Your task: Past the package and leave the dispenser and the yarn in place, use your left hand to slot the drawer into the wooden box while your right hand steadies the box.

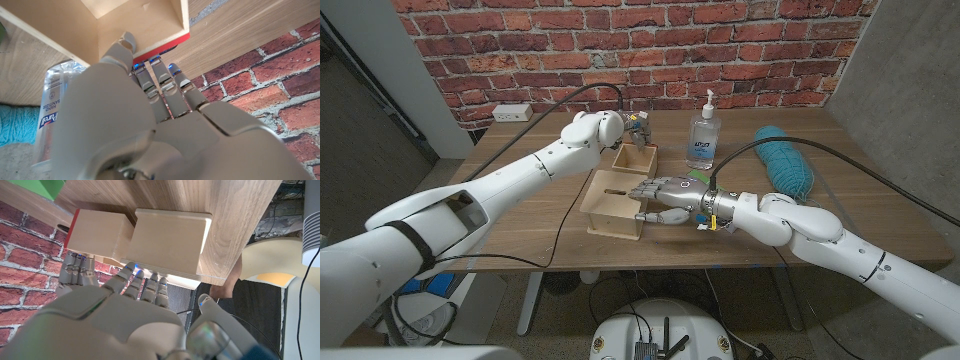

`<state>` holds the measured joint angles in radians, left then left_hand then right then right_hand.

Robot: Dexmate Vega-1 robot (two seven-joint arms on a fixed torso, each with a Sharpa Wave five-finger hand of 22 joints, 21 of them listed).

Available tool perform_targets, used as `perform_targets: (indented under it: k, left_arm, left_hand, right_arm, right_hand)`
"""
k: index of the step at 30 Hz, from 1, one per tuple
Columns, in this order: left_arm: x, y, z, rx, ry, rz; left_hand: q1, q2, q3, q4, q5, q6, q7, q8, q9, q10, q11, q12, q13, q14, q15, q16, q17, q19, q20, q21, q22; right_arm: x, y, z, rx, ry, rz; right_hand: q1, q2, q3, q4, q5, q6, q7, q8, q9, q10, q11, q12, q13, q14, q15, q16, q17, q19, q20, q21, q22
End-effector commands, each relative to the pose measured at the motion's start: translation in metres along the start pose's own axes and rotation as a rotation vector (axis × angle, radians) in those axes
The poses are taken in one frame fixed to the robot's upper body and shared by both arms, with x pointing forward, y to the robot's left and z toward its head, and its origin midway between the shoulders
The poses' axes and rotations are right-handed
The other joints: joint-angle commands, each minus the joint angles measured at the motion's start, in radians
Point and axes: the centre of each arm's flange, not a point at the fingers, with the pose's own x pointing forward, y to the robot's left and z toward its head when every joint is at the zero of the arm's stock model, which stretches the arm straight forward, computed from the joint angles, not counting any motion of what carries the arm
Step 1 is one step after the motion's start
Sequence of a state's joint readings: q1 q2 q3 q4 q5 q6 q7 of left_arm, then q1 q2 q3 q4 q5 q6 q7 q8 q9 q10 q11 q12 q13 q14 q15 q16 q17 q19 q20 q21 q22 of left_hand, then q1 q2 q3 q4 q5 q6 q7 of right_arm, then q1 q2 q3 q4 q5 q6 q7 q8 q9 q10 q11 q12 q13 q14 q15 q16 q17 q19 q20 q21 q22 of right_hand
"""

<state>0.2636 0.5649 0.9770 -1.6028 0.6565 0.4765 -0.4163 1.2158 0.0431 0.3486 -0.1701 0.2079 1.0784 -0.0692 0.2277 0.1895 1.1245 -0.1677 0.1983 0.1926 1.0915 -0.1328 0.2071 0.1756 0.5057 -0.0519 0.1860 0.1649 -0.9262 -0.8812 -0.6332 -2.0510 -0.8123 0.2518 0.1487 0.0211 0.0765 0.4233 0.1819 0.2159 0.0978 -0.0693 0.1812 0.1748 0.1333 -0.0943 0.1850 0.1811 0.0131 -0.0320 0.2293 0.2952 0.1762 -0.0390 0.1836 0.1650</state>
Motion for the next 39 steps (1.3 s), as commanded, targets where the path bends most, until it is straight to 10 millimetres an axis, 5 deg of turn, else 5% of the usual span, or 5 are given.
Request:
perform_targets:
  k: [1, 39]
  left_arm:
    - [-0.002, -0.005, -0.002, -0.021, 0.012, -0.001]
    - [-0.025, 0.004, -0.014, 0.000, 0.073, 0.020]
  left_hand:
    - [0.026, 0.030, -0.002, -0.002, 0.004, 0.019, 0.011, 0.004, 0.006, 0.034, -0.030, 0.003, 0.005, 0.077, -0.112, 0.003, 0.009, -0.004, -0.149, 0.000, 0.003]
    - [0.027, 0.033, -0.007, -0.001, 0.006, 0.020, 0.010, 0.002, 0.007, 0.036, -0.031, 0.001, 0.005, 0.079, -0.112, 0.001, 0.009, -0.003, -0.149, 0.000, 0.003]
  right_arm:
    - [0.004, 0.000, 0.002, 0.001, -0.002, 0.001]
    - [0.003, 0.001, 0.004, 0.008, 0.009, 0.009]
  right_hand:
    - [-0.011, 0.111, 0.003, 0.004, 0.003, 0.001, 0.008, 0.004, 0.002, 0.003, -0.001, 0.004, 0.004, 0.000, -0.101, 0.004, 0.003, 0.001, -0.107, 0.005, 0.003]
    - [-0.021, 0.109, 0.007, 0.004, 0.005, 0.004, 0.015, 0.006, 0.002, 0.009, 0.005, 0.007, 0.004, 0.003, -0.097, 0.007, 0.008, 0.004, -0.108, 0.007, 0.003]
